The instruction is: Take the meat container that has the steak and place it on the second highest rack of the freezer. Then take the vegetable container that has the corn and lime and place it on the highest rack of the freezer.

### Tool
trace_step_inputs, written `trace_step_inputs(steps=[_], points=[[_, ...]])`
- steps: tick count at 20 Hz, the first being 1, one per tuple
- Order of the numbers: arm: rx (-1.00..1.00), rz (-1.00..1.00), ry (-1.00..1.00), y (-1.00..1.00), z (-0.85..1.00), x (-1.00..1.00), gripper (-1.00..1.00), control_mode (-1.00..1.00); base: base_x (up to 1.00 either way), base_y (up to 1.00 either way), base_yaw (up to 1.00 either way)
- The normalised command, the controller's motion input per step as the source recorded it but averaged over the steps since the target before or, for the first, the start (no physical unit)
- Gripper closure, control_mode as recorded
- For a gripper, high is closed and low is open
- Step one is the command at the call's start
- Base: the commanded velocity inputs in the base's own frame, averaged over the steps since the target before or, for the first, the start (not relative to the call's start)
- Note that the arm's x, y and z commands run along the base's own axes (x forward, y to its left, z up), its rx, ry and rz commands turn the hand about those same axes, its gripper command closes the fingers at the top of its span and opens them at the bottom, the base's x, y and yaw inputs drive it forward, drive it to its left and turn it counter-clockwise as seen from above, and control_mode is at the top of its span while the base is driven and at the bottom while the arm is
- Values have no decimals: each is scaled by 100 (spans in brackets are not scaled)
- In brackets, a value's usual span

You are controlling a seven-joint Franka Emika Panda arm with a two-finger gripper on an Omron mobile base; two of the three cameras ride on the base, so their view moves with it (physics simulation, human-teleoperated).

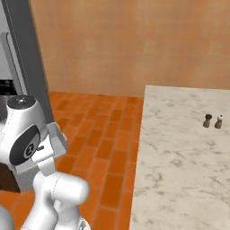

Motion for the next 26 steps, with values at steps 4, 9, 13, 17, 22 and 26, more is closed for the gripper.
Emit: trace_step_inputs(steps=[4,9,13,17,22,26], points=[[0,0,0,0,0,0,100,100,72,-3,-42],[0,0,0,0,0,0,100,100,100,-4,-12],[0,0,0,0,0,0,100,100,100,-2,-2],[0,0,0,0,0,0,100,100,82,-13,29],[0,0,0,0,0,0,100,100,39,-18,50],[0,0,0,0,0,0,100,100,24,-30,59]])
